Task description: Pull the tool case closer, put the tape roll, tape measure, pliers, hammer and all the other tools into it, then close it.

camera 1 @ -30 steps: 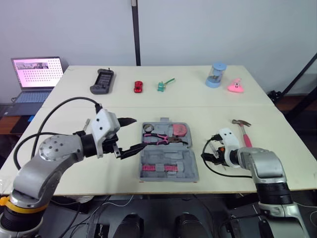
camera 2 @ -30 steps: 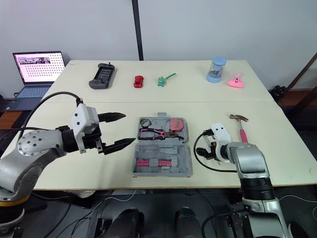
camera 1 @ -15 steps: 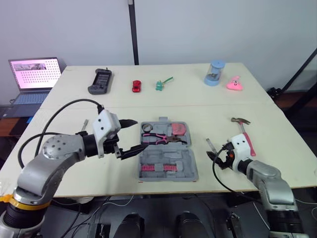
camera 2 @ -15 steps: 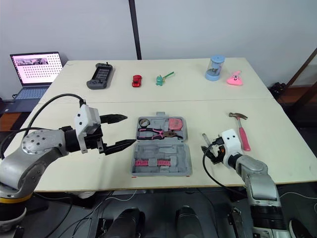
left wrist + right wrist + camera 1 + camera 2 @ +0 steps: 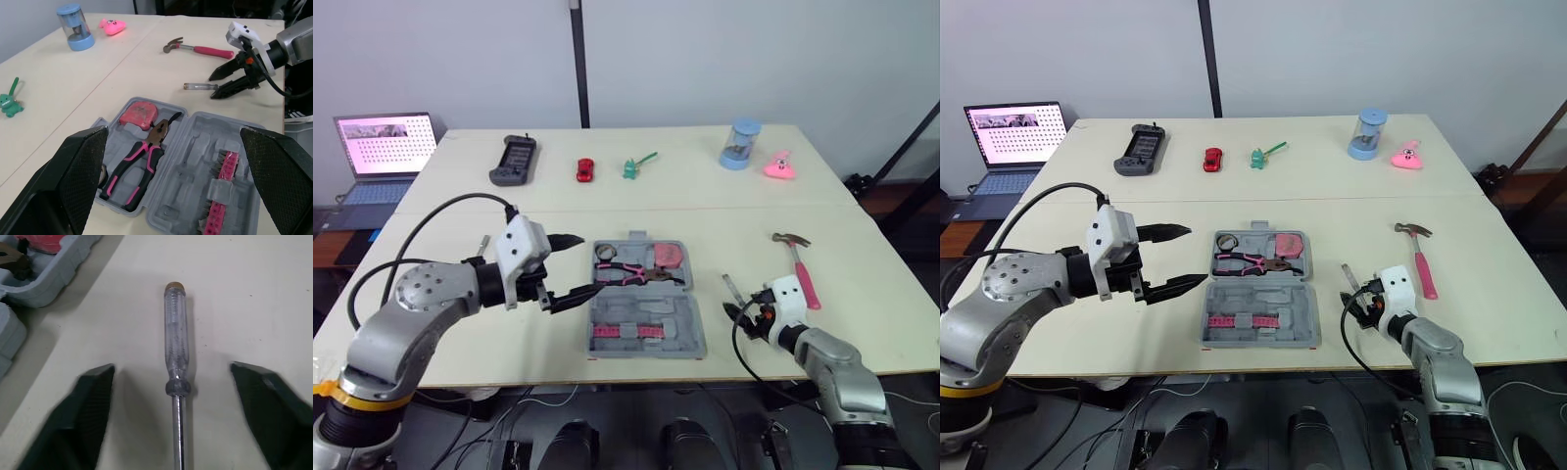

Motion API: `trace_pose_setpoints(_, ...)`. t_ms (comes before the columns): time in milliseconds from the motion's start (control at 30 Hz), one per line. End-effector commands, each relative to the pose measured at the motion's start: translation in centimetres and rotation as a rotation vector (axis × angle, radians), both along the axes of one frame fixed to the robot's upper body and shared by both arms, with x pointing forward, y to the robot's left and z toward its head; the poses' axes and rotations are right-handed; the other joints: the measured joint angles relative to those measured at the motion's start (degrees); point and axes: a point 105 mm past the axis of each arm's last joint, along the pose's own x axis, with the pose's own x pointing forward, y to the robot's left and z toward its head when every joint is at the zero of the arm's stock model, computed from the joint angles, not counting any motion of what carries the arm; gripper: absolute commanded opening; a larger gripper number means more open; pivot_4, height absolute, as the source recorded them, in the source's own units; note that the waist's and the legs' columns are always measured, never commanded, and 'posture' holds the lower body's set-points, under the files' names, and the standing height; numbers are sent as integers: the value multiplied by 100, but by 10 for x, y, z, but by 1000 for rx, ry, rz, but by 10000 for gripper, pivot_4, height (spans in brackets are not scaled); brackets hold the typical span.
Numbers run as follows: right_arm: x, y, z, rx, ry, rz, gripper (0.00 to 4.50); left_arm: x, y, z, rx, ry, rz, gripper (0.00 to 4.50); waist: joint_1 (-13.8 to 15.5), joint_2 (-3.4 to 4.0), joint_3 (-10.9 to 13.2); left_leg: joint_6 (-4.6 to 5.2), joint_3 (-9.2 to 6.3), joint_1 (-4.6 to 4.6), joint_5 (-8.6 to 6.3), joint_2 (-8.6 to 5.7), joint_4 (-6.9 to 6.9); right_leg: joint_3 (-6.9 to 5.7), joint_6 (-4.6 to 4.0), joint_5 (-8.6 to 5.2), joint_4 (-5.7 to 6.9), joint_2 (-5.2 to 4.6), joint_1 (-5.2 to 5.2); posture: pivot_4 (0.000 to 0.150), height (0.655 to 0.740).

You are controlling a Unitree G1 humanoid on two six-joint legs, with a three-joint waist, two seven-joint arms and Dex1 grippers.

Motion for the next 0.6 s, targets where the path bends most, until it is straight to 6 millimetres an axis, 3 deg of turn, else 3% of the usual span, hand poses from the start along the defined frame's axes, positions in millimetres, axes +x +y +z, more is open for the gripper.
trace_pose_setpoints(33,0,4,-3,21,0,8,16041,-1,-1,8,7,-44,-11,45000,-1,0,0,0,0,0,0,0,0,0,0,0,0,0,0,1500,6753)
trace_pose_setpoints(133,1,3,-1,22,-8,8,513,0,-1,8,7,-44,-12,45000,-5,0,0,0,0,0,0,0,0,0,0,0,0,1,0,1500,6753)
trace_pose_setpoints(467,10,-1,35,-26,-72,79,513,0,-1,6,1,-39,-11,45000,-1,10,6,0,1,0,0,-1,0,0,0,0,0,0,-1,1500,6753)
trace_pose_setpoints(600,17,13,66,-103,-104,254,513,1,2,4,0,-37,-2,45000,-9,19,12,0,1,-1,0,0,0,0,0,0,0,0,-1,1500,6753)
